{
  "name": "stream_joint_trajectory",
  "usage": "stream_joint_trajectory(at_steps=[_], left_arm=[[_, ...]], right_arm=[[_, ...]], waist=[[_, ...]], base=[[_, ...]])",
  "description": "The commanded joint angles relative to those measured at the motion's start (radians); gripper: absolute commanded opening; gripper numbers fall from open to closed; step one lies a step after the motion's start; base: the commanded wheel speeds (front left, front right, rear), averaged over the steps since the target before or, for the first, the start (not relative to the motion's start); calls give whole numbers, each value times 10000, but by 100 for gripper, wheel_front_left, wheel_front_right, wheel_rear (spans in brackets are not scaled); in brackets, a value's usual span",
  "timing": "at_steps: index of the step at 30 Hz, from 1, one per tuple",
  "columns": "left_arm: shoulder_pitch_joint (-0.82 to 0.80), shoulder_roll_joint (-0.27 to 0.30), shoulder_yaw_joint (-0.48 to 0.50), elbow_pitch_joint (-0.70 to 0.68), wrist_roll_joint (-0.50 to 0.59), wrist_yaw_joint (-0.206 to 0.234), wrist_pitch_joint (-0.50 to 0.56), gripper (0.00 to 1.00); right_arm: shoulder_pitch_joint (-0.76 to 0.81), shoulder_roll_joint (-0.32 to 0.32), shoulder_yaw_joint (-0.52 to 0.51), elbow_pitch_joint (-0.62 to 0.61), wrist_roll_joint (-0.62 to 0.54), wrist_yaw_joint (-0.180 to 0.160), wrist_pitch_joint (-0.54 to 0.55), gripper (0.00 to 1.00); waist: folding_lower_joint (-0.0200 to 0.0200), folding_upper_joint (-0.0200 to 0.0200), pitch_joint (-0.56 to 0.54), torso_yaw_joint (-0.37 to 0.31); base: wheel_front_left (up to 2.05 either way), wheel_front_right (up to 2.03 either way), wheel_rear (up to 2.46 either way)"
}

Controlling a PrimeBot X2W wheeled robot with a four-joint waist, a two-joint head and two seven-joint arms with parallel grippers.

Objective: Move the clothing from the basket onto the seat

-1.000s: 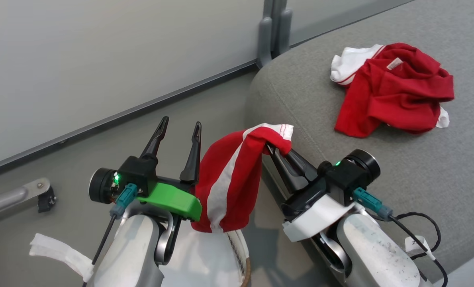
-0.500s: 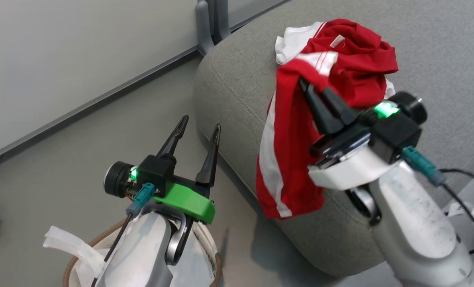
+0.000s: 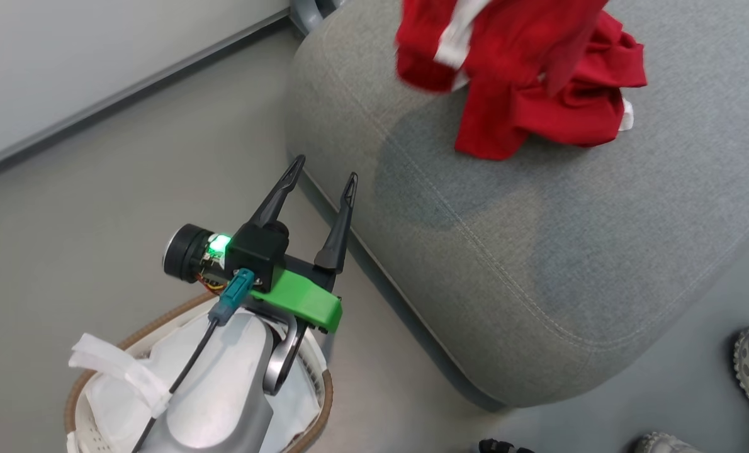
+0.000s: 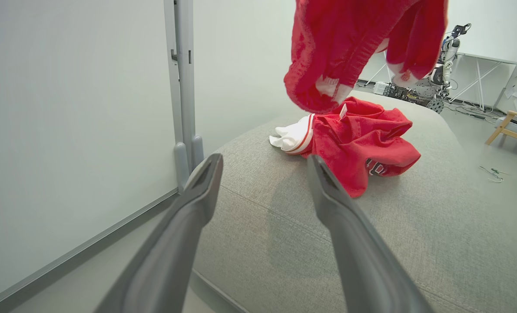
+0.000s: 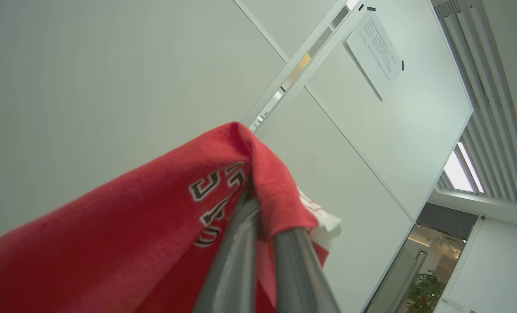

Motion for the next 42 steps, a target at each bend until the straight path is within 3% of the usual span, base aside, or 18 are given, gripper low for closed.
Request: stream_joint_trajectory(at_steps=[1, 5, 13, 24, 31, 32, 34, 35, 42], left_arm=[[-201, 66, -17, 28, 88, -59, 8, 100], [-566, 79, -179, 42, 288, -130, 8, 100], [-1278, 125, -530, 76, 448, -208, 8, 100], [-1639, 266, -718, 337, 517, -217, 8, 100], [-1355, 244, -637, 463, 341, -222, 8, 100], [-1303, 238, -610, 483, 319, -223, 8, 100], [-1201, 220, -506, 522, 281, -222, 8, 100], [-1158, 211, -442, 549, 260, -217, 8, 100], [-584, 148, 33, 543, 170, -110, 8, 100]], right_arm=[[-330, -136, -97, 297, -179, -12, 1, 0], [-1095, -749, -506, 1373, -620, -14, 0, 0], [-620, -908, -2000, 3762, -1315, -14, 0, 0], [1864, 621, -3538, 5758, -1279, -14, 0, 0], [3429, 1408, -4144, 5689, -1082, -14, 0, 0], [3564, 1485, -4244, 5577, -1080, -14, 0, 10], [3960, 1676, -4453, 5198, -1122, -14, 0, 89], [4216, 1802, -4562, 5049, -1101, -14, 0, 100], [5414, 2252, -4880, 3952, -1145, -14, 0, 100]], waist=[[0, -1, 597, 310], [0, -1, 1190, 656], [0, -1, 2276, 1329], [0, -1, 3175, 1757], [0, -1, 2878, 1761], [0, -1, 2805, 1750], [0, -1, 2632, 1717], [0, -1, 2532, 1709], [0, -1, 1617, 1737]], base=[[0, 0, 0], [0, 0, 0], [0, 0, 0], [0, 0, 0], [0, 0, 0], [0, 0, 0], [0, 0, 0], [0, 0, 0], [0, 0, 0]])
